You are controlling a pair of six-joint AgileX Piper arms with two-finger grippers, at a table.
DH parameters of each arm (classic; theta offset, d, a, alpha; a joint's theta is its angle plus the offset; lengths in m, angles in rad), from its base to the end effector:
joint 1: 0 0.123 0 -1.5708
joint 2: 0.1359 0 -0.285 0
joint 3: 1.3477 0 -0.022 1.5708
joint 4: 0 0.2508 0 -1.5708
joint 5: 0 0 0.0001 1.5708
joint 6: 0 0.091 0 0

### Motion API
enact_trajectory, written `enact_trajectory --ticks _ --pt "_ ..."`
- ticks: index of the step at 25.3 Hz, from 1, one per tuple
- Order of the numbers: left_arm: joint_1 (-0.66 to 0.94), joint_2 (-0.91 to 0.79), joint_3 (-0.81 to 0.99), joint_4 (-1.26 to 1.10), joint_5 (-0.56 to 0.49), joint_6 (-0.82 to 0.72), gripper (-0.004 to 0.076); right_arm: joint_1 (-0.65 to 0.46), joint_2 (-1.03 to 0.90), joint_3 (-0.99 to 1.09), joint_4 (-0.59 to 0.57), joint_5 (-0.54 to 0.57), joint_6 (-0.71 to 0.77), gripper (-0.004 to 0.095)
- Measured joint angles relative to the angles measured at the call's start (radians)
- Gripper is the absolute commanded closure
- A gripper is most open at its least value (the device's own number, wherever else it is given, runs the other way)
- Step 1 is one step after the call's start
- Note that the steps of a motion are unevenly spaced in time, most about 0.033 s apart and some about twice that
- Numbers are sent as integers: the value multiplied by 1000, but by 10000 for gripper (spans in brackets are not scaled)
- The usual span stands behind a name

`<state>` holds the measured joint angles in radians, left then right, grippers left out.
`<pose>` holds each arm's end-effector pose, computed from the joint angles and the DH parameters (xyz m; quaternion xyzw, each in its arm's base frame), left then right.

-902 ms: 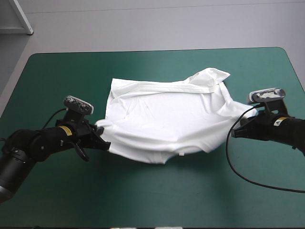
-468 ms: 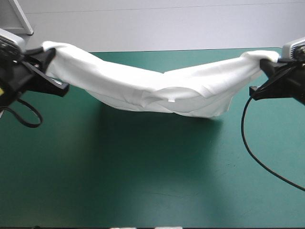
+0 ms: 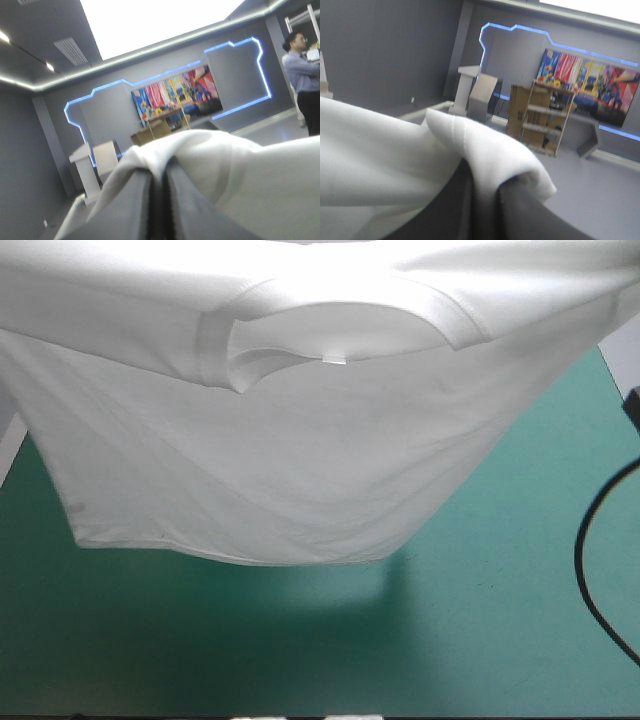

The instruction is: Fold the cloth

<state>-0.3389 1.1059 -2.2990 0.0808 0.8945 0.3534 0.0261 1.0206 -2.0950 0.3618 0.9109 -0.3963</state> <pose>0.0423 -0.0088 0.6735 0.1780 0.5290 0.0446 0.8286 0.0481 0.0267 0.6471 -0.1701 0.5804 0.0283 0.7959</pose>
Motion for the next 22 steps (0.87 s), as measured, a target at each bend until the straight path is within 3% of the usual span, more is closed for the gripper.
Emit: enact_trajectory --ticks 8,14,22 --pt "0 -1 -68 -22 10 20 705 0 -10 -125 11 -9 -11 921" --pt "0 87 -41 -41 122 2 705 0 40 -126 -28 70 16 921" --pt "0 262 331 59 131 -72 705 0 274 -82 -72 257 56 921"
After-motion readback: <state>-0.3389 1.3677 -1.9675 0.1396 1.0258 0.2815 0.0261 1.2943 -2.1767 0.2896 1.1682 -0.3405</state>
